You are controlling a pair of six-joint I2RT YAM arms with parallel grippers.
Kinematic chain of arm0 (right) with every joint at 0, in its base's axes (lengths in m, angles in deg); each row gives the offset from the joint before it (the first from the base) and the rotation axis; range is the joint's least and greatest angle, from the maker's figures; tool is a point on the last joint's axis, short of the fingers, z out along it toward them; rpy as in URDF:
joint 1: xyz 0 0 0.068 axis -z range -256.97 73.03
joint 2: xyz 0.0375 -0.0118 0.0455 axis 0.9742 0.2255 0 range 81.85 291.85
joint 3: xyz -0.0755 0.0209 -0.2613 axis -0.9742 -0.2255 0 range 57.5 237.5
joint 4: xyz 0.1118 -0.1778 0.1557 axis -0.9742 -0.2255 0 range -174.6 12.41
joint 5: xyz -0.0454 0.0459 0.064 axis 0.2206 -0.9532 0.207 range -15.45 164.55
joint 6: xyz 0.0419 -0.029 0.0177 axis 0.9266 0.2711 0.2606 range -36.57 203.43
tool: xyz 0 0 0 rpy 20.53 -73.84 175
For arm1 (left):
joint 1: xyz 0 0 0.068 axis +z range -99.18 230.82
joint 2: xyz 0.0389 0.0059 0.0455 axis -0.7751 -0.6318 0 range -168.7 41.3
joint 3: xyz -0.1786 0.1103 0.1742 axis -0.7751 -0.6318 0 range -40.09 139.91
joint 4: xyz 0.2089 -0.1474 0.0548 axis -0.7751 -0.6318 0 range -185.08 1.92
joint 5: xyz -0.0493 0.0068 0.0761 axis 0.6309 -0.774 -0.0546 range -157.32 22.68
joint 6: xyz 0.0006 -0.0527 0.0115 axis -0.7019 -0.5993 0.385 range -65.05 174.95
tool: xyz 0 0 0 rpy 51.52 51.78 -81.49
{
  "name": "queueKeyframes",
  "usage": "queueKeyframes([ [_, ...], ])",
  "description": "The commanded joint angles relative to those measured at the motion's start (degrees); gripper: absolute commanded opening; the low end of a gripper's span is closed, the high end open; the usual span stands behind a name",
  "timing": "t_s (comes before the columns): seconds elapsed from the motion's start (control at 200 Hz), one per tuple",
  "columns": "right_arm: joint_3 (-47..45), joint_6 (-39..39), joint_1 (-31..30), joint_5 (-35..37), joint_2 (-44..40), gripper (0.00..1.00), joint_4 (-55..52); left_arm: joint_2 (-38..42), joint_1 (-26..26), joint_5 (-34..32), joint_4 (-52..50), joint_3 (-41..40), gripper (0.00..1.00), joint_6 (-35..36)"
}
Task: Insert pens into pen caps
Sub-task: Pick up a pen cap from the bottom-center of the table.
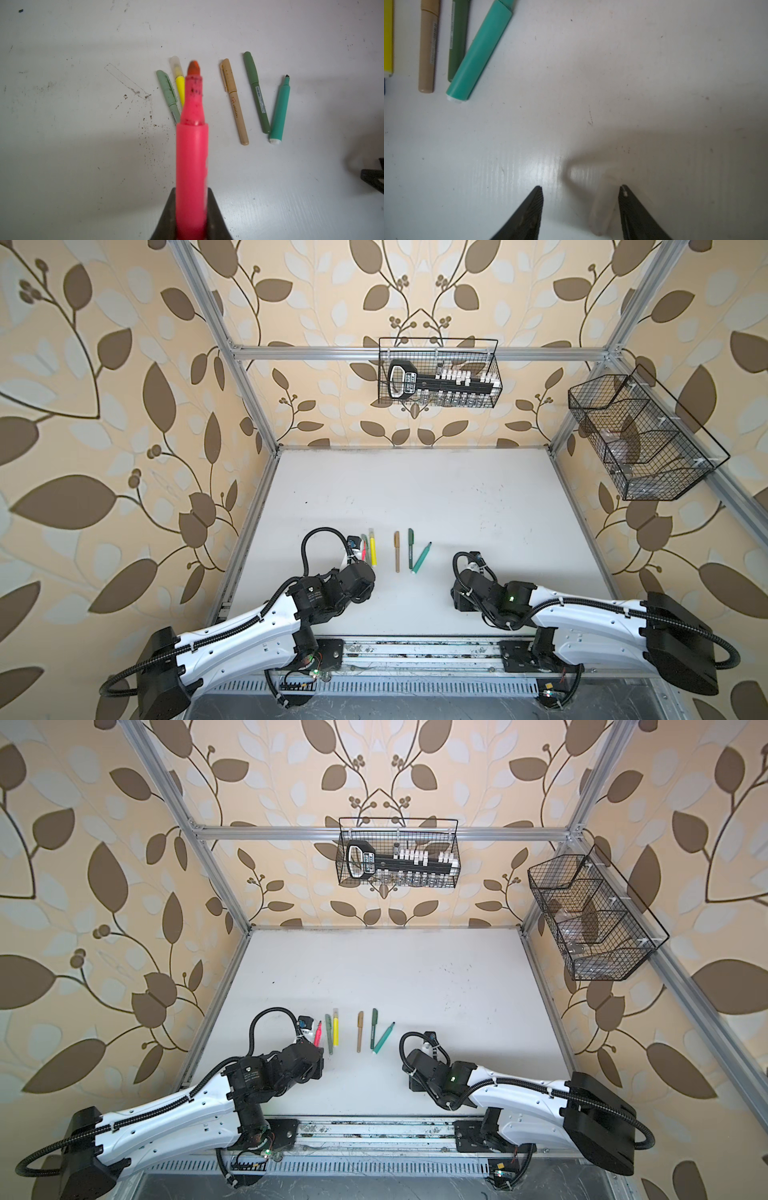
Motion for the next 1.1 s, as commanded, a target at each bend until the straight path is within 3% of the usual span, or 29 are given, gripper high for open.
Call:
queueKeyframes([
  [0.0, 0.53, -0.06, -0.61, -0.71, 1.2, 0.59, 0.89, 1.03, -0.44, -2.41, -0.43, 0.17, 0.0, -0.95],
  [0.365, 3.91, 0.83, -3.69, 5.33, 4.63, 0.56, -6.08, 1.48, -0.39, -2.35, -0.45, -0.06, 0.0, -0.96],
  [0.63, 5.13, 0.39, -4.13, 5.52, 9.88, 0.5, -6.93, 1.48, -0.44, -2.43, -0.49, -0.01, 0.0, -0.97],
  [0.93, 5.67, 0.24, -4.48, 5.02, 12.71, 0.21, -6.57, 1.53, -0.44, -2.5, -0.78, 0.03, 0.0, -1.17],
  [1.095, 5.45, 1.23, -5.17, 6.05, 11.59, 0.2, -8.3, 1.62, -0.44, -2.55, -0.7, 0.01, 0.0, -1.31],
])
